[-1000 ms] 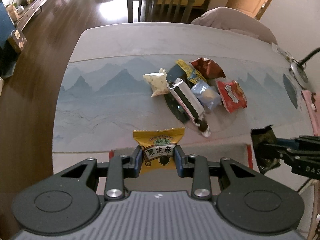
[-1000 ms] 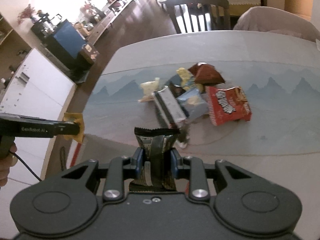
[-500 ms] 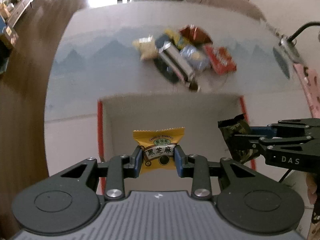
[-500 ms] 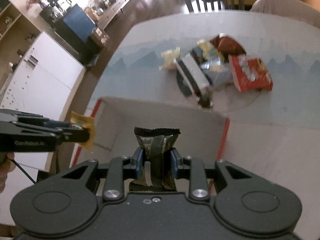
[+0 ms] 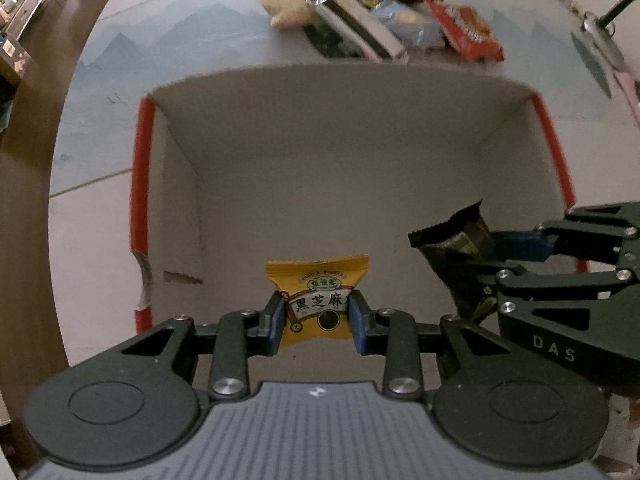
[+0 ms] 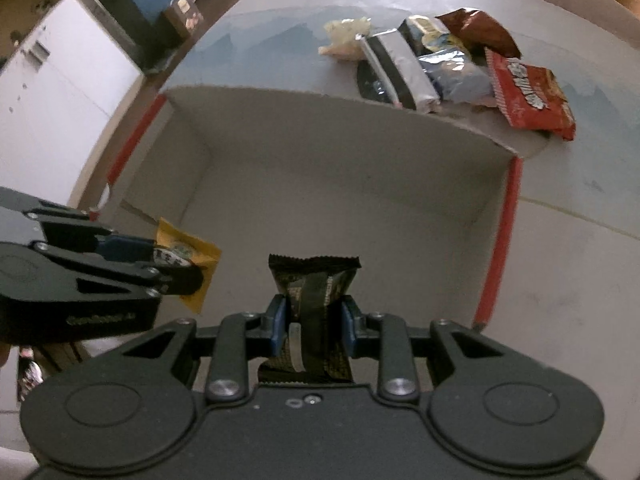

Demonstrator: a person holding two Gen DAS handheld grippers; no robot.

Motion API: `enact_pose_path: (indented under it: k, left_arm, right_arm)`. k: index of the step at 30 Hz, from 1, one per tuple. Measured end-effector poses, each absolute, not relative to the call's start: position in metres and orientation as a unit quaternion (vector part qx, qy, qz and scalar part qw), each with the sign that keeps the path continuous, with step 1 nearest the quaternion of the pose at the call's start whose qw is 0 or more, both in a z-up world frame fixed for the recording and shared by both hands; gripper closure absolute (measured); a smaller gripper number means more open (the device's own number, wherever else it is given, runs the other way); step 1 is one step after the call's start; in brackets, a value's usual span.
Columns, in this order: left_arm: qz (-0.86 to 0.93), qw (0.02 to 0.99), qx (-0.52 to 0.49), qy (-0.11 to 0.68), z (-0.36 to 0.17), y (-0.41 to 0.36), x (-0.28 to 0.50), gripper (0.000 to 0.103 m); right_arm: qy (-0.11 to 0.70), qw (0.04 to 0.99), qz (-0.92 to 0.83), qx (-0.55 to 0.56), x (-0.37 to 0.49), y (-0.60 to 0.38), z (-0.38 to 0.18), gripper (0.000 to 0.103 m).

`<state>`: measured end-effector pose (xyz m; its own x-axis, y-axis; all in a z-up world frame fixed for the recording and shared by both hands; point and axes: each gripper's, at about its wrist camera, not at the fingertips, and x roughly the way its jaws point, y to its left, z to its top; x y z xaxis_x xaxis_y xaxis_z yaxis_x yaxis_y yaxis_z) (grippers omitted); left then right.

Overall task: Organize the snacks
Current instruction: 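Carry the yellow packet and dark bar with both tools into the box, then open both tools to drop the yellow packet and dark bar in the box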

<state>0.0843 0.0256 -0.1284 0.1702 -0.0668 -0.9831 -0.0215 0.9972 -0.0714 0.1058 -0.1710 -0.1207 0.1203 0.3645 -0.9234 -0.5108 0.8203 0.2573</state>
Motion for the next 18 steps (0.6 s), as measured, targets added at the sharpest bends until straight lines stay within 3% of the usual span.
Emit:
enact_pose_path:
  k: [11, 15, 18]
  left_arm:
    - [-0.009, 0.75, -0.03, 0.661, -0.153, 0.022, 0.083, 0.07]
    - [-0.013, 0.751, -0.03, 0.659, -0.152, 0.021, 0.082, 0.067]
    - [-0.015, 0.758, -0.027, 0.652, -0.146, 0.021, 0.081, 0.057]
  right_arm:
    - [0.6, 0.739, 0.292, -0.092, 0.097, -0.165, -0.135, 0.076]
    - [0.603, 0.736, 0.295, -0.09, 0.096, -0.165, -0.134, 0.075]
    - [0.599, 0.737, 0.301, -0.088, 0.098, -0.168, -0.131, 0.073]
